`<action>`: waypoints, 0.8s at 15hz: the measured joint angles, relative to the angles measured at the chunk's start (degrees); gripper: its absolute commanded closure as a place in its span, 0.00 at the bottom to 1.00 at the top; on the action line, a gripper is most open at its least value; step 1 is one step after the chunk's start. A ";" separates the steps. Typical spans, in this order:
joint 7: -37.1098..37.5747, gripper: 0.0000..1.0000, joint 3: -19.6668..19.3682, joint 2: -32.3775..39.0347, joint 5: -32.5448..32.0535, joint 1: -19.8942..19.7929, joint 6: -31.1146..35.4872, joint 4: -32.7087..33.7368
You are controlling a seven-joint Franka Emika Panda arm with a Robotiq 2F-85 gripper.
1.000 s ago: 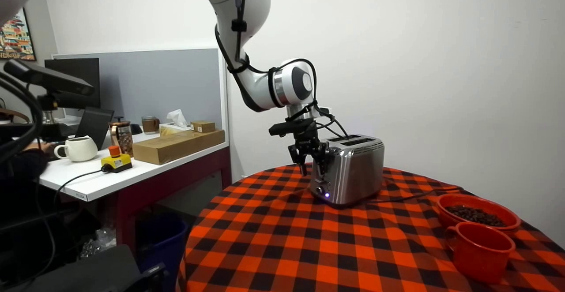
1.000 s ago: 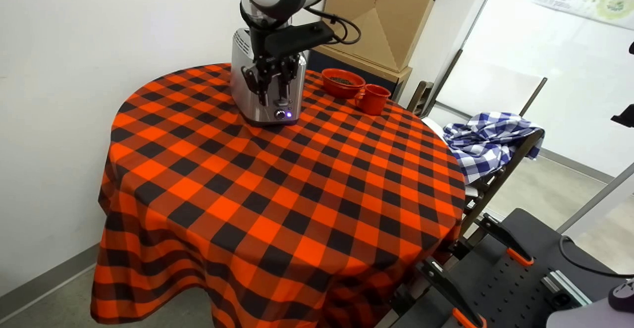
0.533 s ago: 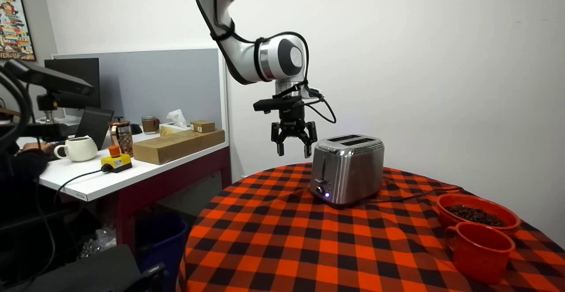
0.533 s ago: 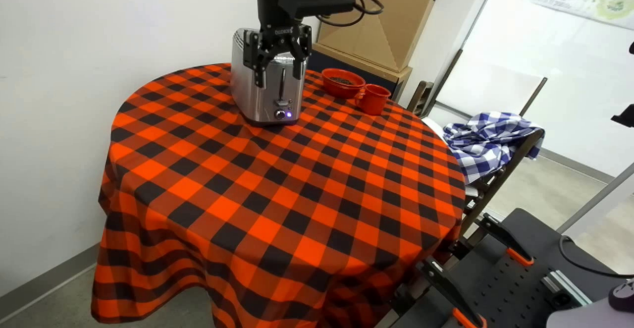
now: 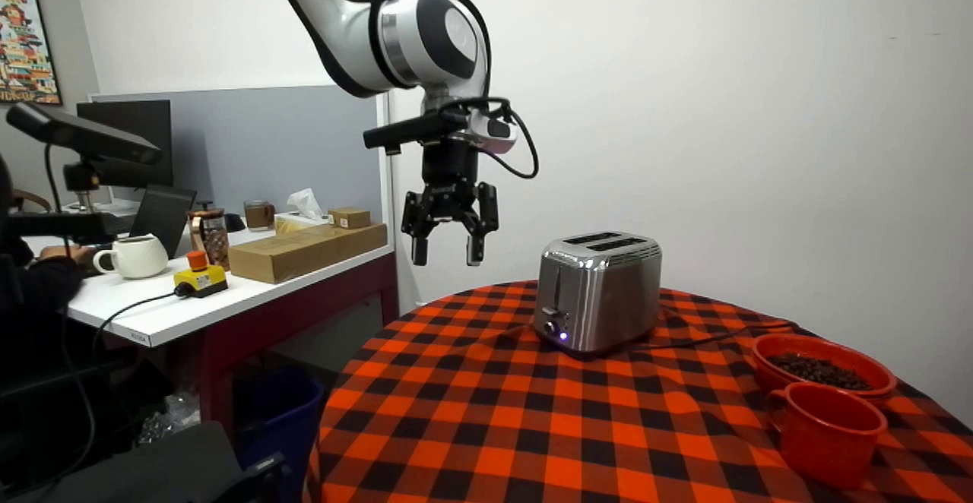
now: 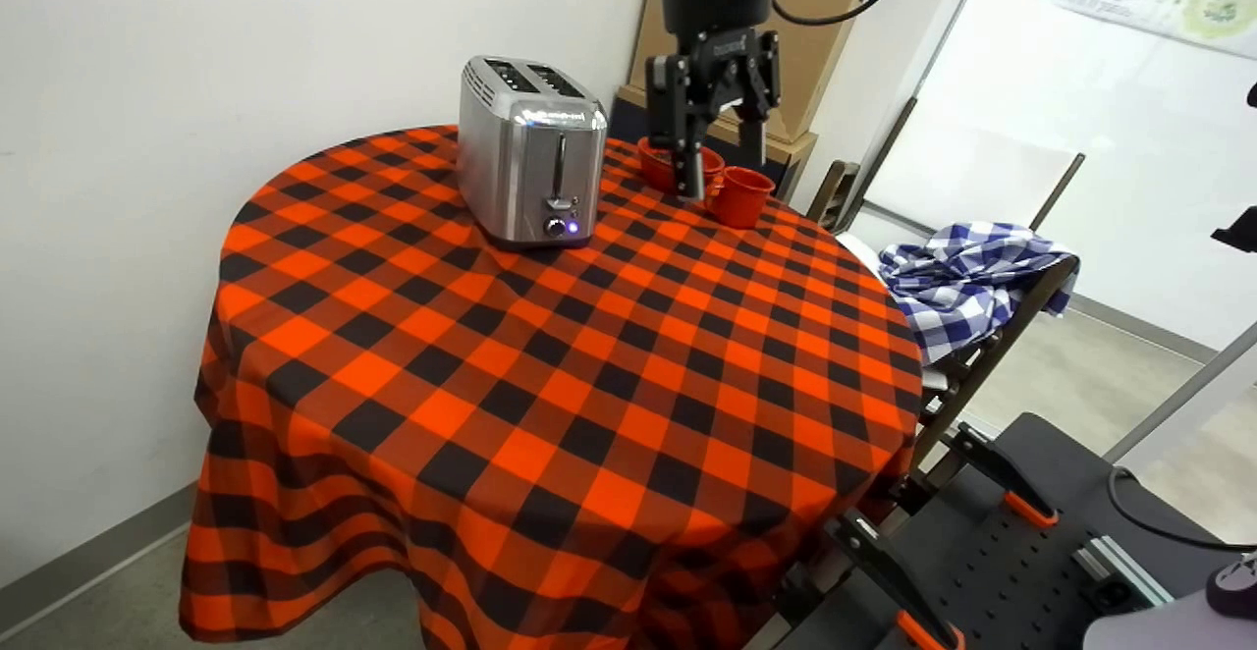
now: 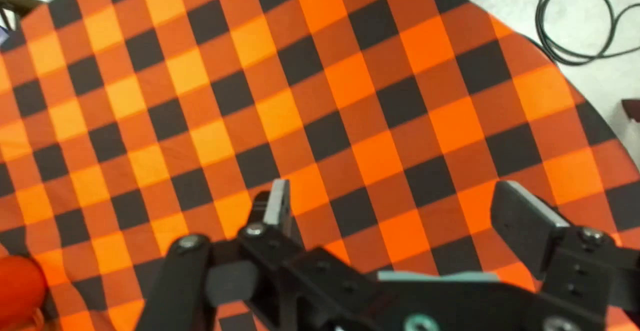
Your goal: Push down the switch of the toaster
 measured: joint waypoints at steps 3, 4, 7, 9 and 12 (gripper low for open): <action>0.05 0.00 0.11 -8.65 -2.96 -1.06 -4.20 -5.71; 0.05 0.00 0.12 -11.11 -3.63 -1.53 -4.29 -7.33; 0.05 0.00 0.17 -14.45 -4.03 -2.05 -4.29 -9.79; 0.05 0.00 0.27 -14.53 -4.04 -2.05 -4.29 -10.09; 0.05 0.00 0.31 -14.53 -4.06 -2.06 -4.29 -10.23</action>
